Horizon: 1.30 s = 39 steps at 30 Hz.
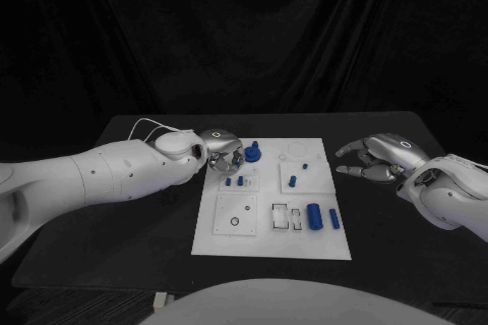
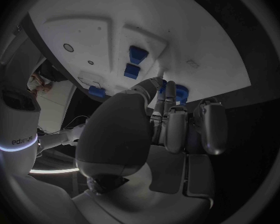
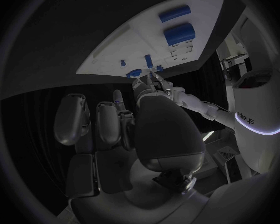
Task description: Assemble the parts on the task board
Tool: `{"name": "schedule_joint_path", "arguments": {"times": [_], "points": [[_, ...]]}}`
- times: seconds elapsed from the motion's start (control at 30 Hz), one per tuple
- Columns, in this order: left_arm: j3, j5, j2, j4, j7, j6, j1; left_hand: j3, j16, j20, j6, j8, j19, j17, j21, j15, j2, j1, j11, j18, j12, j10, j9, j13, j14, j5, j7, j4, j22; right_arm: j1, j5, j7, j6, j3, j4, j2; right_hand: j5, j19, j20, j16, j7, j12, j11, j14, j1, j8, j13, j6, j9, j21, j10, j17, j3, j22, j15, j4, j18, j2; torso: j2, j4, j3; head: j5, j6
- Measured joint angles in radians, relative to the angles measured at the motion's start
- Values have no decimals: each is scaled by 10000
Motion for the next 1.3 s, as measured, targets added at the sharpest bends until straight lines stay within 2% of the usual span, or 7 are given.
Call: {"name": "schedule_joint_path", "arguments": {"times": [0.67,1.03,1.23,1.3], "points": [[5,2,67,-60,-8,56,-148,0,1,0,3,-16,0,-66,0,0,-2,1,0,1,1,0,-17,-30,0,-5,-38,0,-1,-16,0,0,5,0,-5,-3,0,0,0,0,0,0,0,0,30,0,-2,73,-21,0,0,1,28,7,0,-28,0,30,-13,3,9,-37,0],[19,3,74,-68,-7,71,-157,0,-36,37,1,-70,-38,-74,0,0,-55,-51,-32,0,0,36,-19,-30,0,-45,-38,0,-2,-24,0,0,9,0,-14,-1,0,0,0,0,0,0,0,0,41,0,-3,72,-20,0,0,1,27,6,0,-27,0,41,-8,13,8,-73,0],[23,5,74,-70,-7,71,-165,-27,-36,37,0,-77,-37,-97,-38,0,-55,-51,-36,0,0,107,-71,-30,0,-143,-38,-26,-2,-30,0,0,13,0,-19,2,0,0,0,0,0,0,0,0,41,0,-4,72,-20,0,0,1,28,5,0,-28,-1,41,-6,10,8,-57,0],[24,5,74,-75,-21,81,-167,-26,-54,37,-77,-81,-37,-136,-82,-45,-96,-93,-36,0,-54,107,-129,-33,-45,-320,-75,-26,-2,-32,0,0,15,0,-21,2,0,0,0,0,0,0,0,0,40,0,-4,72,-20,0,0,1,27,5,0,-28,-1,40,-5,10,8,-48,0]]}}
